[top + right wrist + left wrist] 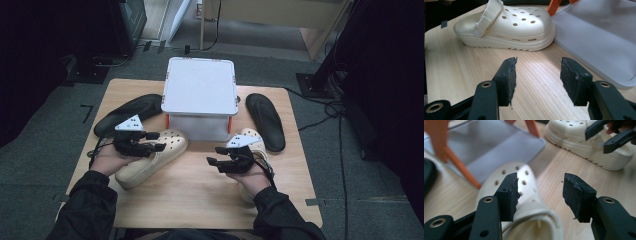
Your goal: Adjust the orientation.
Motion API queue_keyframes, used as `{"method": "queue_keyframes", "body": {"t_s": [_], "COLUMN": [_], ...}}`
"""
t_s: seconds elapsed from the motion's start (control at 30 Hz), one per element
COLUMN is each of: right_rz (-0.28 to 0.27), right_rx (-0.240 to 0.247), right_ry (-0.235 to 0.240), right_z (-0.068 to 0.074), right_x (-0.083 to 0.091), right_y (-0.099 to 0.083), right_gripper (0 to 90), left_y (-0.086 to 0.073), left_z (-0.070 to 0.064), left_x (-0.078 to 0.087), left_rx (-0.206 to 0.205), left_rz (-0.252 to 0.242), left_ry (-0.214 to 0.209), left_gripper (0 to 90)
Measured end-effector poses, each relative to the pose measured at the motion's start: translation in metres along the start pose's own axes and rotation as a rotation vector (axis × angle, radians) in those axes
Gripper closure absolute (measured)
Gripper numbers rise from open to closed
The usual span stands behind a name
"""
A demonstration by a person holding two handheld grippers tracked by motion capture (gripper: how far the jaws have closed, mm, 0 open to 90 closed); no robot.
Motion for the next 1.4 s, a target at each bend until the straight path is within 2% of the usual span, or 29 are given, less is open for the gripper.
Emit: {"method": "queue_keyframes", "body": {"t_s": [0.3, 0.57, 0.83, 0.97, 1.13, 1.3, 1.4], "right_rz": [0.004, 0.002, 0.006, 0.001, 0.001, 0.006, 0.010], "right_rx": [-0.004, 0.000, -0.002, 0.000, -0.011, -0.008, -0.011], "right_ry": [0.022, 0.037, 0.043, 0.040, 0.034, 0.031, 0.032], "right_z": [0.002, 0.003, 0.003, 0.002, 0.001, 0.001, 0.002], "right_x": [-0.004, -0.008, -0.010, -0.009, -0.009, -0.010, -0.011], "right_y": [0.003, 0.006, 0.007, 0.007, 0.007, 0.007, 0.006], "right_gripper": [46.7, 46.5, 46.1, 45.8, 45.4, 45.0, 45.1], "left_y": [-0.020, -0.036, -0.049, -0.051, -0.053, -0.054, -0.052], "left_z": [0.013, 0.015, 0.024, 0.026, 0.025, 0.028, 0.025], "left_x": [0.019, 0.020, 0.014, 0.007, -0.004, -0.006, -0.004], "left_rx": [0.039, 0.025, 0.058, 0.051, 0.036, 0.026, -0.008], "left_rz": [0.024, 0.050, 0.051, 0.071, 0.109, 0.092, 0.098], "left_ry": [0.043, 0.048, 0.038, 0.020, 0.018, 0.045, 0.068], "left_gripper": [46.7, 44.9, 46.4, 46.9, 48.8, 57.7, 61.8]}}
Point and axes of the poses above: each handheld gripper's, and its own axes: x roughly backward along the jaws, y roughly out of its top, z roughly to its left, the point moved 2 cm from there along -x, roughly forward along the jaws, and after that the axes turned 13 degrees about -x, right-handed, at the moved point
